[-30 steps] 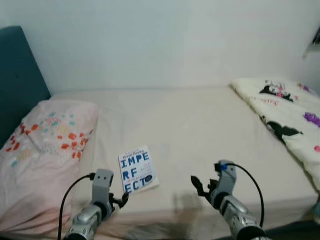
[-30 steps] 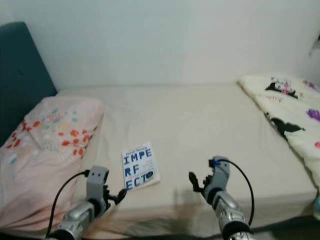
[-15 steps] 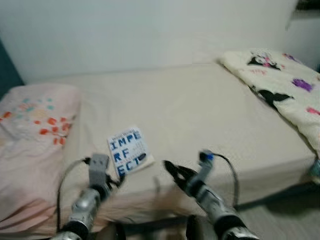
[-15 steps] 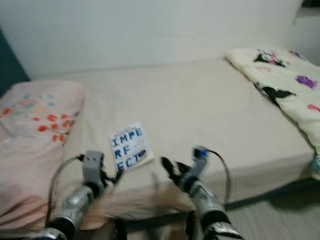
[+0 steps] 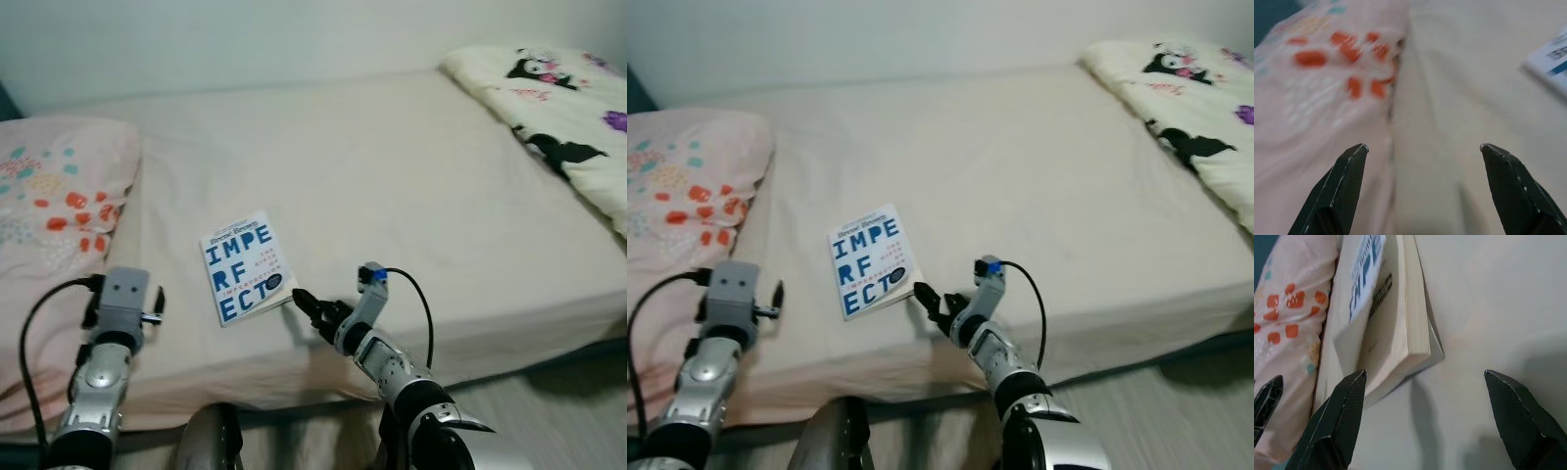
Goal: Clean up the room
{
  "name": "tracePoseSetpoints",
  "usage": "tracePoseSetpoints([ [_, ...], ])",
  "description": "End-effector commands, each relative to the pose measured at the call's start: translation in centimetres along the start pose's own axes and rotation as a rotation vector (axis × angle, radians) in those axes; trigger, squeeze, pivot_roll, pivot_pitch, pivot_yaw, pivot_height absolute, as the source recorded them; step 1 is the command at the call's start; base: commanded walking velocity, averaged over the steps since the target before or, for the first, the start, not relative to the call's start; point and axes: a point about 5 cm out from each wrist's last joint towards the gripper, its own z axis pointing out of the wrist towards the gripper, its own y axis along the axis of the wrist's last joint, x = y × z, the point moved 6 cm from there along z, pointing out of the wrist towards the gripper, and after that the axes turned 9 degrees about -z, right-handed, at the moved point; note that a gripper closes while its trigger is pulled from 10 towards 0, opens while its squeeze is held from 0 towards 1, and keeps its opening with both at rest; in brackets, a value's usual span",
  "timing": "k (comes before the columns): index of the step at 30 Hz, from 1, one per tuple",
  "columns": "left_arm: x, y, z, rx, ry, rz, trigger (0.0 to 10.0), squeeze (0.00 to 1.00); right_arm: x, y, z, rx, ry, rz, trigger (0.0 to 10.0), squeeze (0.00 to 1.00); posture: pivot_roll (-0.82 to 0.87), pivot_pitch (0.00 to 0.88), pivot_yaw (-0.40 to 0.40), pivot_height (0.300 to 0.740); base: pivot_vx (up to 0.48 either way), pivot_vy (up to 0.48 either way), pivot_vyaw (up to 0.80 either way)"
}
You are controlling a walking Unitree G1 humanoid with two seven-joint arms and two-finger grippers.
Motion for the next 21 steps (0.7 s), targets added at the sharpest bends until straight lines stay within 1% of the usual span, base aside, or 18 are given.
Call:
tracePoseSetpoints([
  [1, 1.6, 0.5, -0.4, -0.009, 0.038, 0.047, 10.0, 0.0, 1.3, -0.9, 0.5, 0.027, 0.032, 0.057, 10.0, 0.0, 0.27, 0.289, -0.033, 0.47, 0.0, 0.0, 0.0],
  [2, 1.6, 0.5, -0.4, -0.009, 0.038, 0.047, 10.0, 0.0, 1.3, -0.9, 0.5, 0.027, 0.032, 0.057, 10.0, 0.0, 0.27, 0.289, -0.033, 0.47, 0.0, 0.0, 0.0],
  [3, 2.0, 1.2, -0.6, -0.029, 0.046, 0.058, 10.0, 0.0, 2.2, -0.8, 0.9, 0.027, 0.064, 0.058, 10.0, 0.0, 0.29, 0.307, -0.036, 0.466, 0.0, 0.0, 0.0],
  [4, 2.0, 1.2, -0.6, -0.029, 0.046, 0.058, 10.0, 0.0, 2.2, -0.8, 0.9, 0.027, 0.064, 0.058, 10.0, 0.0, 0.29, 0.307, -0.036, 0.466, 0.0, 0.0, 0.0],
  [6, 2.3, 2.2, -1.1, -0.058, 0.048, 0.082, 10.0, 0.0, 4.2, -0.2, 1.6, 0.018, 0.139, 0.068, 10.0, 0.0, 0.31, 0.327, -0.034, 0.466, 0.0, 0.0, 0.0],
  [7, 2.1, 2.5, -1.2, -0.066, 0.042, 0.09, 10.0, 0.0, 5.1, 0.2, 1.9, 0.009, 0.175, 0.073, 10.0, 0.0, 0.31, 0.329, -0.035, 0.466, 0.0, 0.0, 0.0],
  [9, 1.9, 2.9, -1.6, -0.07, 0.036, 0.104, 10.0, 0.0, 6.2, 0.9, 2.3, 0.0, 0.211, 0.072, 10.0, 0.0, 0.31, 0.339, -0.033, 0.466, 0.0, 0.0, 0.0],
  [10, 1.9, 2.9, -1.6, -0.07, 0.036, 0.104, 10.0, 0.0, 6.2, 0.9, 2.3, 0.0, 0.211, 0.072, 10.0, 0.0, 0.31, 0.339, -0.033, 0.466, 0.0, 0.0, 0.0],
  [12, 1.6, 3.0, -2.2, -0.066, 0.029, 0.112, 10.0, 0.0, 7.2, 1.6, 2.7, -0.008, 0.236, 0.072, 10.0, 0.0, 0.32, 0.351, -0.031, 0.466, 0.0, 0.0, 0.0],
  [13, 1.6, 3.0, -2.2, -0.066, 0.029, 0.112, 10.0, 0.0, 7.2, 1.6, 2.7, -0.008, 0.236, 0.072, 10.0, 0.0, 0.32, 0.351, -0.031, 0.466, 0.0, 0.0, 0.0],
  [14, 1.5, 3.0, -2.5, -0.064, 0.023, 0.113, 10.0, 0.0, 7.7, 1.8, 2.8, -0.006, 0.251, 0.064, 10.0, 0.0, 0.32, 0.361, -0.032, 0.466, 0.0, 0.0, 0.0],
  [17, 1.2, 3.0, -2.8, -0.059, 0.016, 0.115, 10.0, 0.0, 8.2, 1.9, 3.0, 0.003, 0.258, 0.045, 10.0, 0.0, 0.32, 0.368, -0.034, 0.466, 0.0, 0.0, 0.0],
  [19, 0.6, 2.8, -3.7, -0.043, -0.003, 0.112, 10.0, 0.0, 8.6, 2.0, 3.5, 0.028, 0.223, -0.001, 10.0, 0.0, 0.33, 0.391, -0.036, 0.466, 0.0, 0.0, 0.0],
  [21, 0.4, 2.8, -4.3, -0.03, -0.013, 0.109, 10.0, 0.0, 8.5, 2.1, 3.8, 0.04, 0.182, -0.013, 10.0, 0.0, 0.33, 0.395, -0.036, 0.466, 0.0, 0.0, 0.0],
])
